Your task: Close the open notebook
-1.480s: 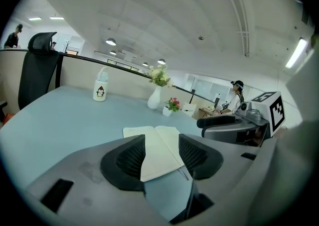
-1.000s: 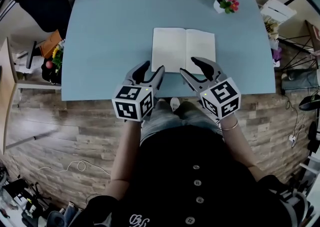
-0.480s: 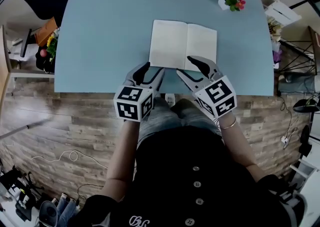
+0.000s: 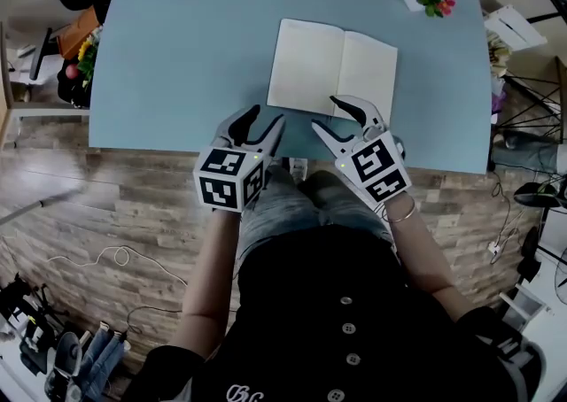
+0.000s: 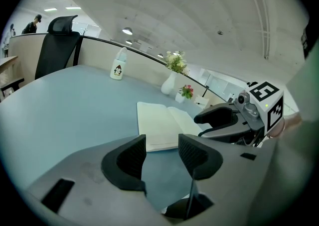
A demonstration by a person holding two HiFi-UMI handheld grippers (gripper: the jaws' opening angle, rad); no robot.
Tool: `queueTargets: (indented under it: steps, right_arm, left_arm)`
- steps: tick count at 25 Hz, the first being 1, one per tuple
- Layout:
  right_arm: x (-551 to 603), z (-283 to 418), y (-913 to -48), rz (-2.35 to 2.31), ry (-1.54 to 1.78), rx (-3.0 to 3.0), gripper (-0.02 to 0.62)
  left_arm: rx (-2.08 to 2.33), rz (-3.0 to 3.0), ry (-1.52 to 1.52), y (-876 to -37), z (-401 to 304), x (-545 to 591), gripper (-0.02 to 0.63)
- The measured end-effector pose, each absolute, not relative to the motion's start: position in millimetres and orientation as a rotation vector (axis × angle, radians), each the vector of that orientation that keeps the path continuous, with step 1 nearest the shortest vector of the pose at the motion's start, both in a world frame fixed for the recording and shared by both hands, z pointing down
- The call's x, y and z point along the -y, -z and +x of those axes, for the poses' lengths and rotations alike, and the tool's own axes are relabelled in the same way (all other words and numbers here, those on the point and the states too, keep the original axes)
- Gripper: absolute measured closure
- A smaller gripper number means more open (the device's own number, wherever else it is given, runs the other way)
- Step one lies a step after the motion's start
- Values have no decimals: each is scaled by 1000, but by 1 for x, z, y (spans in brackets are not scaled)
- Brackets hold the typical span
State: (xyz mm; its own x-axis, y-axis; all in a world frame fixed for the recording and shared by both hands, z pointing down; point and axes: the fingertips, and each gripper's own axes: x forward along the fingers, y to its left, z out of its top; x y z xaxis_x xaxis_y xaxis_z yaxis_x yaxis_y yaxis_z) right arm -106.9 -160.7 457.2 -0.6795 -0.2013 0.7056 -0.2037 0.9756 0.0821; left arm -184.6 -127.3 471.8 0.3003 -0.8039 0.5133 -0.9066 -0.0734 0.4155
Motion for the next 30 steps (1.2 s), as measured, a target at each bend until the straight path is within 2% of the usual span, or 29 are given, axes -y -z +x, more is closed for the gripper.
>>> queueTargets:
  steps: [14, 30]
  right_arm:
    - [174, -112, -512, 185, 174, 2168, 393]
    - [178, -117, -530, 88, 376, 2069, 341]
  left_arm:
    - [1511, 1846, -177, -497, -189, 133, 436]
    - [1501, 1836, -169, -505, -194, 136, 436]
